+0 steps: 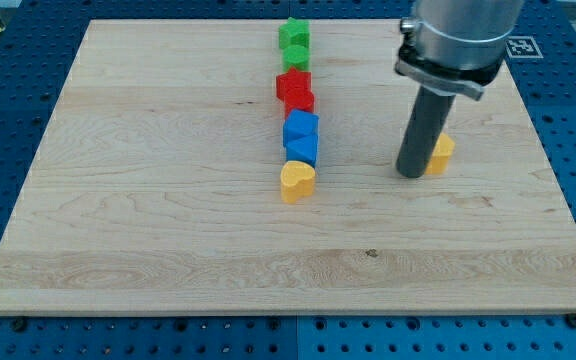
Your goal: Push the yellow heart into the yellow hexagon
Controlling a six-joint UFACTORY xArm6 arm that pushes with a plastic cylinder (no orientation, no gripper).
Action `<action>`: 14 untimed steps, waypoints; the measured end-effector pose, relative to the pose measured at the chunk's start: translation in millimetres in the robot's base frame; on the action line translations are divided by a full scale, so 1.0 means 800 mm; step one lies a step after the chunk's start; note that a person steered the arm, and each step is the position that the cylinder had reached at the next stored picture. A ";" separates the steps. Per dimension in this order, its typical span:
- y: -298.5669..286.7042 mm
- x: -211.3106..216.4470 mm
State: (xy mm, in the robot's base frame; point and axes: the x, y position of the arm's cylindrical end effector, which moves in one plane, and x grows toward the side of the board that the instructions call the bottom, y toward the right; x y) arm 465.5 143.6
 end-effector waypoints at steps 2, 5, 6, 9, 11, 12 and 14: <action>0.067 -0.033; -0.125 0.076; -0.233 0.076; -0.236 0.017; -0.127 0.063; -0.080 0.062; -0.050 0.056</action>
State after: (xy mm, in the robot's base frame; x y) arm 510.6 103.9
